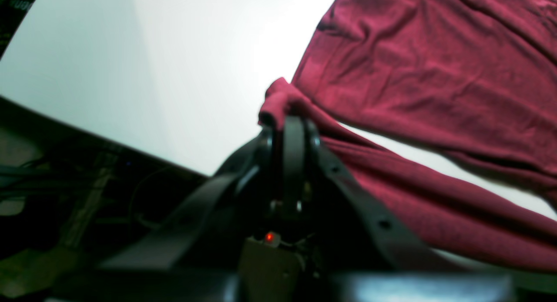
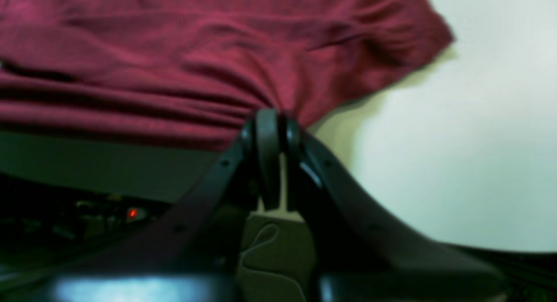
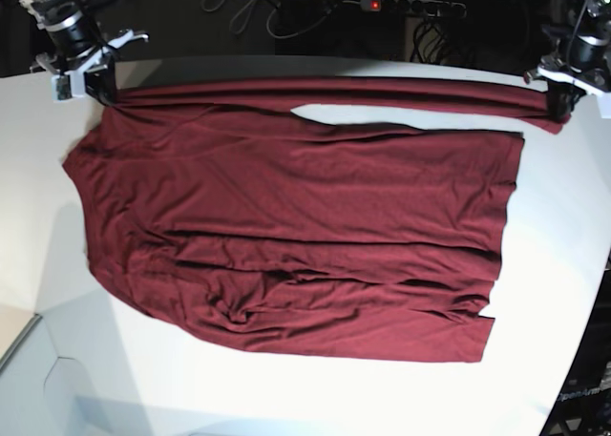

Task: Layout the t-shirt on the table in an organized manner, then fold the t-shirt properly
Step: 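Lift the held shirt edge with both grippers, folding a strip over, then lower the folded strip with both grippers onto the shirt body, then open both grippers and release the folded shirt edge, then regrasp the shirt corner with the right gripper and pull it outward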

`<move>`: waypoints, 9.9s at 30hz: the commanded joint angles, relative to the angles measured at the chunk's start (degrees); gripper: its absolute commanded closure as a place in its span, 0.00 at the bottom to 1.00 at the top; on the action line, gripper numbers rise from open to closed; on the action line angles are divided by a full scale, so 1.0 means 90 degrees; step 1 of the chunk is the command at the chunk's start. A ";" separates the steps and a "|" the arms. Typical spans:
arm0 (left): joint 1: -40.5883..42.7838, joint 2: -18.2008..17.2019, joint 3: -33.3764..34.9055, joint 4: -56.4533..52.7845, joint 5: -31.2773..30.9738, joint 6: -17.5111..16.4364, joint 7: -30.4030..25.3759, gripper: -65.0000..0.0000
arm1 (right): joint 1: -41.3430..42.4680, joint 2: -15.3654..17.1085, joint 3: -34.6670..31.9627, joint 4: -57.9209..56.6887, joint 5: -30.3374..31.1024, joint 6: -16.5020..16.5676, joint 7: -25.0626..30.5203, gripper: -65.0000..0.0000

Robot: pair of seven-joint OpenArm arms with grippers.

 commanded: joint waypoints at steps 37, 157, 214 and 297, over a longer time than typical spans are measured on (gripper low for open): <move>-0.1811 -0.0293 0.0543 -0.1520 0.0082 0.0121 -0.0189 1.00 | 0.2600 0.0025 -0.0337 -0.0829 -0.0018 0.0277 -0.0890 1.00; -0.3101 -0.0039 0.0553 -0.3200 0.0072 0.0072 0.1531 0.74 | 0.3186 0.0015 -0.0747 -0.1093 -0.0008 0.0287 -0.1339 0.45; -0.3111 -0.0049 0.0514 -0.3131 0.0024 0.0072 0.1531 1.00 | 0.2688 -0.0561 -0.2691 -0.1415 -0.0018 0.0267 -0.1339 0.47; -0.4029 -0.0196 0.0094 -0.1940 0.0082 0.0111 0.1941 1.00 | 0.2307 0.0015 -0.2398 0.0206 -0.0008 0.0668 -0.0363 1.00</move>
